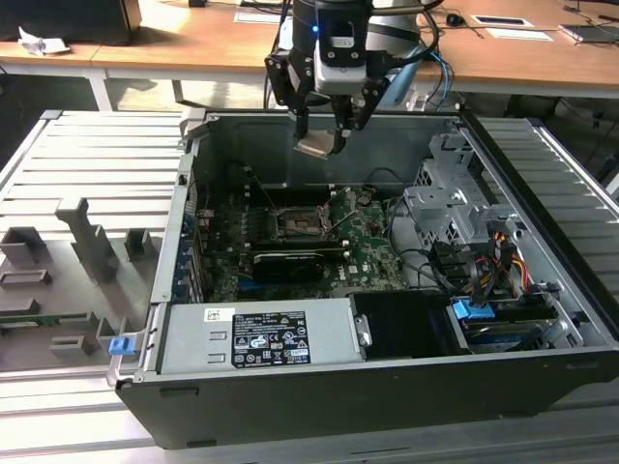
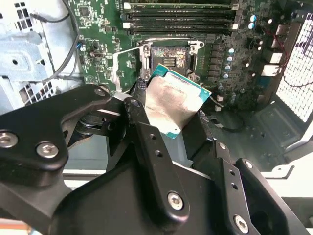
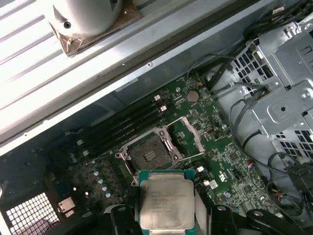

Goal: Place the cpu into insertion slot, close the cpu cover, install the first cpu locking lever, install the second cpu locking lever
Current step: 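Place the cpu into insertion slot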

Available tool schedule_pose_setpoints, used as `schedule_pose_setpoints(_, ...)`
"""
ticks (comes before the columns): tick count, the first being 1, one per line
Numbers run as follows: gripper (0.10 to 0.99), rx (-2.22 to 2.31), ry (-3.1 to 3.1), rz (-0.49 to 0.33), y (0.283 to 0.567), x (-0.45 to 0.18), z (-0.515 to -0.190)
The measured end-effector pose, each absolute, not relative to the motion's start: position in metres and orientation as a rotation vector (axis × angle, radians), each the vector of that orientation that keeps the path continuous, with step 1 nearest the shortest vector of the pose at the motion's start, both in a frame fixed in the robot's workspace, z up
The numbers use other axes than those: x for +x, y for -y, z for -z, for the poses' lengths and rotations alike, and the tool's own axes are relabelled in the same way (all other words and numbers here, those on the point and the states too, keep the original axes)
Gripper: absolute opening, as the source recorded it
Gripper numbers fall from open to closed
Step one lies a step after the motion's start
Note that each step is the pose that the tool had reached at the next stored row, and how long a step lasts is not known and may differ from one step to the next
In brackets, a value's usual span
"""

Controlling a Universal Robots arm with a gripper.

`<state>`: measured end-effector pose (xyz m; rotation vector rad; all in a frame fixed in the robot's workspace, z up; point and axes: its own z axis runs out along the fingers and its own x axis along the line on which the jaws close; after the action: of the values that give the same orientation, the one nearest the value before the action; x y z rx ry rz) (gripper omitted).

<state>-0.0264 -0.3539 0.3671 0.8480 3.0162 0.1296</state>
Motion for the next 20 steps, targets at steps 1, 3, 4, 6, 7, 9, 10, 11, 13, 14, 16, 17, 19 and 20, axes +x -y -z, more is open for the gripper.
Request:
schedule_pose_setpoints(1,0.537,0.867,-3.010,-0.129,0.3539,-0.0264,-0.3669)
schedule_pose_setpoints(3,0.537,0.908,-2.997,-0.128,0.3539,-0.0264,-0.3663)
schedule_pose_setpoints(4,0.537,0.933,-2.988,-0.128,0.3539,-0.0264,-0.3660)
schedule_pose_setpoints(6,0.537,0.963,-2.978,-0.128,0.3539,-0.0264,-0.3656)
schedule_pose_setpoints(7,0.537,0.966,-2.977,-0.128,0.3538,-0.0264,-0.3653)
schedule_pose_setpoints(9,0.537,0.968,-2.976,-0.128,0.3539,-0.0264,-0.3628)
schedule_pose_setpoints(10,0.537,0.968,-2.976,-0.128,0.3539,-0.0264,-0.3617)
schedule_pose_setpoints(11,0.537,0.968,-2.976,-0.128,0.3539,-0.0264,-0.3608)
schedule_pose_setpoints(13,0.537,0.969,-2.976,-0.128,0.3539,-0.0264,-0.3592)
schedule_pose_setpoints(14,0.537,0.972,-2.975,-0.127,0.3539,-0.0264,-0.3586)
schedule_pose_setpoints(16,0.537,0.997,-2.966,-0.127,0.3539,-0.0264,-0.3580)
schedule_pose_setpoints(17,0.537,1.010,-2.961,-0.127,0.3539,-0.0264,-0.3577)
schedule_pose_setpoints(19,0.537,1.025,-2.955,-0.127,0.3539,-0.0264,-0.3574)
schedule_pose_setpoints(20,0.537,1.032,-2.953,-0.127,0.3539,-0.0264,-0.3573)
